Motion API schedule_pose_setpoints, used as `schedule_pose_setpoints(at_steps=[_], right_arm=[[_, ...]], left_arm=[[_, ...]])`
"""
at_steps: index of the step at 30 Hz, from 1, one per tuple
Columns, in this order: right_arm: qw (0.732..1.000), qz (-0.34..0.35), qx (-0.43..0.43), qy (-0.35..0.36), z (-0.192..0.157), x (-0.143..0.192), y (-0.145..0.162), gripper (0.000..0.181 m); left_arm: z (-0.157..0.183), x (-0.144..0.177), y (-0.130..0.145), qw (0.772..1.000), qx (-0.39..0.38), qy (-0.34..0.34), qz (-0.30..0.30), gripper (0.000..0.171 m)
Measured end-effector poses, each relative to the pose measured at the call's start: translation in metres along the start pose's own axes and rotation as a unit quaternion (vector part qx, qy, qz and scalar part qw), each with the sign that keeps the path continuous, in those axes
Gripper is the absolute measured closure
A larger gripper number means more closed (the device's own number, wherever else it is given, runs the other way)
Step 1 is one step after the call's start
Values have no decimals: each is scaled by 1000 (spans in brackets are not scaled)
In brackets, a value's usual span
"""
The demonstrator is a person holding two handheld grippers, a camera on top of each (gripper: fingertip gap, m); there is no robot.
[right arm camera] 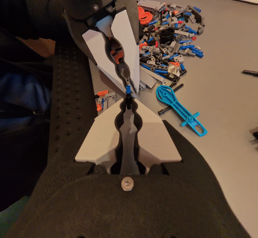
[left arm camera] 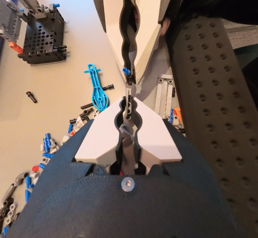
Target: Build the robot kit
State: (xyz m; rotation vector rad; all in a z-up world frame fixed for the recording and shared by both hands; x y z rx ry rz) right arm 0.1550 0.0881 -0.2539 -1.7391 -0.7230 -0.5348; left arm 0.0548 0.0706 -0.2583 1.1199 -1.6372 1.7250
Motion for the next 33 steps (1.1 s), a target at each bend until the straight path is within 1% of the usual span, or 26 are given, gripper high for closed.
schedule_pose_setpoints(at_steps=[6, 9, 12, 20, 26, 33], right_arm=[[998, -36, 36, 42, 0, -7, 1, 176], [997, -39, 41, 47, 0, -6, 2, 176], [998, -27, 40, 49, 1, -3, -1, 177], [994, -46, 58, 79, 3, -7, -1, 177], [987, -81, 80, 112, 1, -9, -2, 177], [976, -130, 101, 140, 0, -10, -4, 177]], left_arm=[[-3, -1, -1, 1000, 5, 14, -2, 167], [-4, -1, -1, 1000, 8, 22, -2, 167], [-5, -1, -1, 1000, 9, 29, -1, 167], [-5, -1, -1, 1000, 8, 28, -2, 167], [-4, -2, -5, 1000, -14, 7, -24, 168], [-2, -3, -9, 995, -57, -35, -68, 168]])
Point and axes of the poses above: each gripper's, where its closed fingertips meet, x back along the fingers, y out of its underside, z = x × y across the jaws, the point moved 6 cm from there along x, back along the fingers, and after that the axes turned 13 degrees about -z, right-handed, at the moved point
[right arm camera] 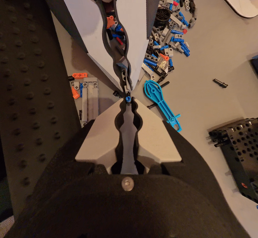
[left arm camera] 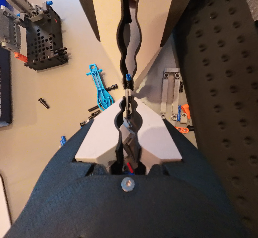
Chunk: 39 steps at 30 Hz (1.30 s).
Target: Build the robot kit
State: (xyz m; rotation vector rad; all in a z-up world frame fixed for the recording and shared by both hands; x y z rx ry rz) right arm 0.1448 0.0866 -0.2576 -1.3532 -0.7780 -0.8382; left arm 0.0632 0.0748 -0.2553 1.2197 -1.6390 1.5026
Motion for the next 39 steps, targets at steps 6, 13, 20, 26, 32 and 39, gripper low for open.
schedule_pose_setpoints(at_steps=[6, 13, 20, 26, 32, 39], right_arm=[[998, -43, 33, 12, 1, 1, -2, 177], [1000, -25, 11, -5, 3, -1, 1, 176], [1000, 8, -19, -23, 6, -3, 7, 176], [999, -5, -14, -41, 4, -4, 12, 176], [998, -43, -7, -50, -1, -18, 13, 171], [998, -15, -16, -51, 0, -13, 12, 176]], left_arm=[[0, -2, -5, 998, -30, -31, -36, 168], [-1, -3, -6, 998, -34, -32, -38, 168], [-3, -3, -5, 999, -21, -25, -28, 168], [-5, -3, -4, 999, -13, -17, -26, 168], [-2, -2, -4, 999, -16, -12, -27, 168], [-2, -2, -4, 1000, -11, -5, -24, 168]])
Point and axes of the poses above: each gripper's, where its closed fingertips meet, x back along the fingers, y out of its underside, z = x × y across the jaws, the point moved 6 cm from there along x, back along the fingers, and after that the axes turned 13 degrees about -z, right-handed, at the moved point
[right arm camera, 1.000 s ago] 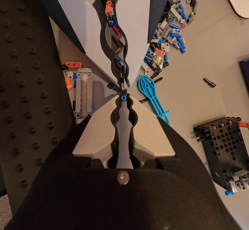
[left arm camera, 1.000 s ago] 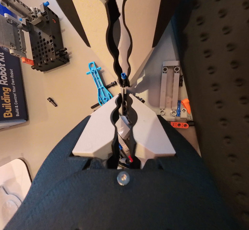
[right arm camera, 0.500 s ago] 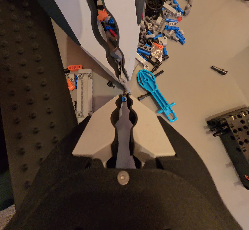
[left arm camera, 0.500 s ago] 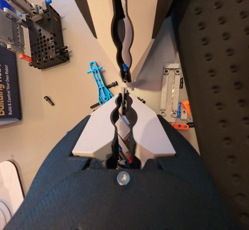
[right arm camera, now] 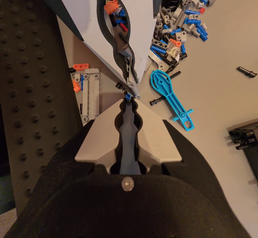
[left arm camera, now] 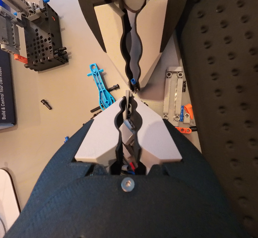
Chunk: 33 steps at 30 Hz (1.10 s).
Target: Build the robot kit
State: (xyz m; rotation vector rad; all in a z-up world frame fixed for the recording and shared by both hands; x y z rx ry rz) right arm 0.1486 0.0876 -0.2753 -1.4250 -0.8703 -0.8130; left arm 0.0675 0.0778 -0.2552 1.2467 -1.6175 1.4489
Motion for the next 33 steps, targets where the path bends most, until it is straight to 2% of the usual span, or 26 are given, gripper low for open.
schedule_pose_setpoints(at_steps=[3, 6, 14, 21, 28, 33], right_arm=[[1000, 6, -5, -9, -1, 0, -1, 166], [1000, 17, 0, -7, -2, 2, -2, 176], [999, 44, -6, -21, -3, 9, -3, 172], [999, 45, 0, -19, -4, 10, -3, 177], [996, 80, 4, 37, 3, 27, -2, 177], [995, 71, 23, 73, 2, 26, -6, 177]], left_arm=[[0, 0, 0, 1000, 0, 1, 0, 168], [1, 0, 0, 1000, 1, 3, 1, 168], [1, 0, 0, 1000, 1, 5, 2, 168], [1, 1, 1, 1000, 1, 5, 2, 168], [0, 1, 1, 1000, 8, 11, 6, 168], [-2, 1, 1, 1000, 16, 16, 6, 168]])
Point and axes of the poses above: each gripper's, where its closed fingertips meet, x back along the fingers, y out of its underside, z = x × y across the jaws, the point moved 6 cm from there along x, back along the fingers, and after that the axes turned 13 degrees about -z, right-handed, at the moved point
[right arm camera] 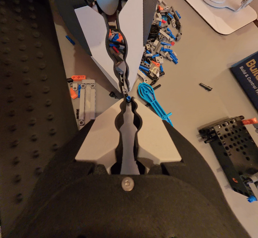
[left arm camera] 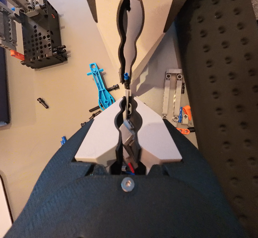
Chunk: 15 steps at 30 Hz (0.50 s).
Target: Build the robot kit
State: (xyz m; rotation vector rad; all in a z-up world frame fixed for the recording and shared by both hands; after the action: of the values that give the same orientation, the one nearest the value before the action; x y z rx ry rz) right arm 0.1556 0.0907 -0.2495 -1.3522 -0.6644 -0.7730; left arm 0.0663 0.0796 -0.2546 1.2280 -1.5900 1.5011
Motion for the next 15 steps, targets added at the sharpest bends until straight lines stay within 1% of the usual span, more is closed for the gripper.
schedule_pose_setpoints(at_steps=[15], right_arm=[[999, -4, 10, 38, 0, 2, -6, 178]], left_arm=[[-4, -1, -3, 1000, 18, -9, -4, 168]])
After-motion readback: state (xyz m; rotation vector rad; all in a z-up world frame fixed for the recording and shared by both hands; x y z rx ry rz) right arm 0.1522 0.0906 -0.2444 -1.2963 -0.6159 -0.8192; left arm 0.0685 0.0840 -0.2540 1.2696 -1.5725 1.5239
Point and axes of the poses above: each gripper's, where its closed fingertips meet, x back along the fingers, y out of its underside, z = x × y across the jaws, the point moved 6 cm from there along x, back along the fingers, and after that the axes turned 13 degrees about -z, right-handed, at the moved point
